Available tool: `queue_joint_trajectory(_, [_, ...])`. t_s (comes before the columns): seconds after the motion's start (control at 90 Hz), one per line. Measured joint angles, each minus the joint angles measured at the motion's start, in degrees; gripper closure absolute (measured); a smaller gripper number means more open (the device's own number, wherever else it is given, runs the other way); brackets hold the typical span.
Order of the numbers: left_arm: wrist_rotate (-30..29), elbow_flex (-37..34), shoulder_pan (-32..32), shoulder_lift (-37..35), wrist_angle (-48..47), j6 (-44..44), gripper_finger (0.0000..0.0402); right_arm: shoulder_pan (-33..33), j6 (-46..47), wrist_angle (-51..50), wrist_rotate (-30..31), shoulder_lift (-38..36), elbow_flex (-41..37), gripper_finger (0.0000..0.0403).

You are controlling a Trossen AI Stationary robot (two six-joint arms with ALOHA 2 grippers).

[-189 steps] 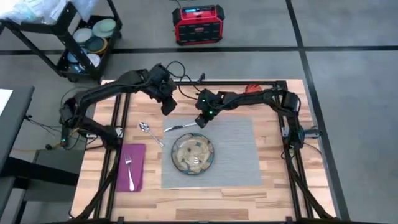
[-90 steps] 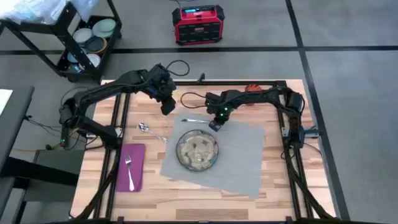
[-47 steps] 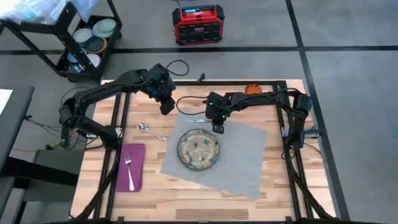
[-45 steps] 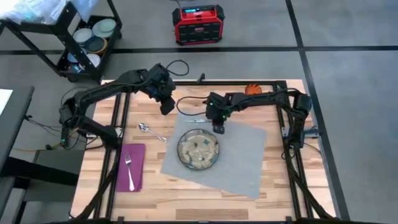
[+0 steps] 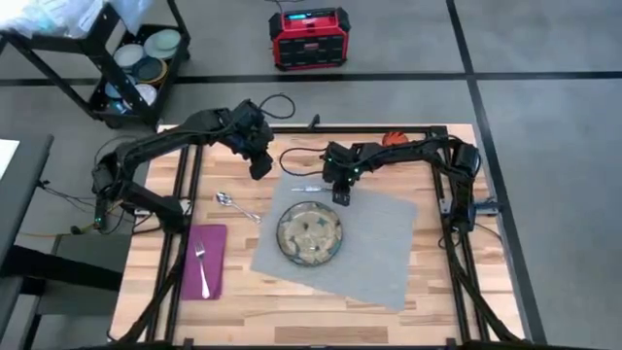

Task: Set table place
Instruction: Move the silver knife beside the white floral patterned plate on the gray placemat

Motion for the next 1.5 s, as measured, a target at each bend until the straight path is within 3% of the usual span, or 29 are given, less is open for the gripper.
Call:
queue_joint_trajectory(0.056, [0.0,0.0,0.0,0.0,0.1,0.2,0.0401,-0.1,1.4,-0.3,0.0,0.0,-0.1,0.0384])
queue_joint_trajectory(0.156, [0.0,-0.7,0.0,0.0,0.2,0.6,0.0402,-0.3,4.3,-1.7,-0.1,-0.4,0.0,0.0399])
queue_joint_trajectory(0.611, [-0.3,-7.6,0.1,0.0,3.3,-0.5,0.0401,3.9,9.4,-17.2,-3.1,-5.8,-0.9,0.0402])
queue_joint_trajectory(0.756, [0.9,-13.3,-0.7,0.0,7.7,-0.2,0.0402,5.4,15.9,-14.1,-3.0,-8.6,-4.7,0.0403])
queue_joint_trajectory(0.978, [1.9,-24.6,-3.4,1.2,23.2,0.4,0.0401,7.5,33.0,-3.0,2.5,-18.3,-14.3,0.0403])
queue_joint_trajectory(1.167, [4.1,-25.9,-6.8,8.1,33.6,7.5,0.0401,11.2,44.5,3.4,2.6,-24.7,-22.2,0.0403])
queue_joint_trajectory(1.322, [5.3,-22.6,-8.0,17.9,32.0,10.4,0.0401,14.0,49.4,4.0,2.5,-25.2,-24.1,0.0403])
queue_joint_trajectory(1.5, [5.9,-18.3,-8.5,23.2,27.0,10.4,0.0402,16.9,52.9,4.4,2.6,-25.0,-24.3,0.0403])
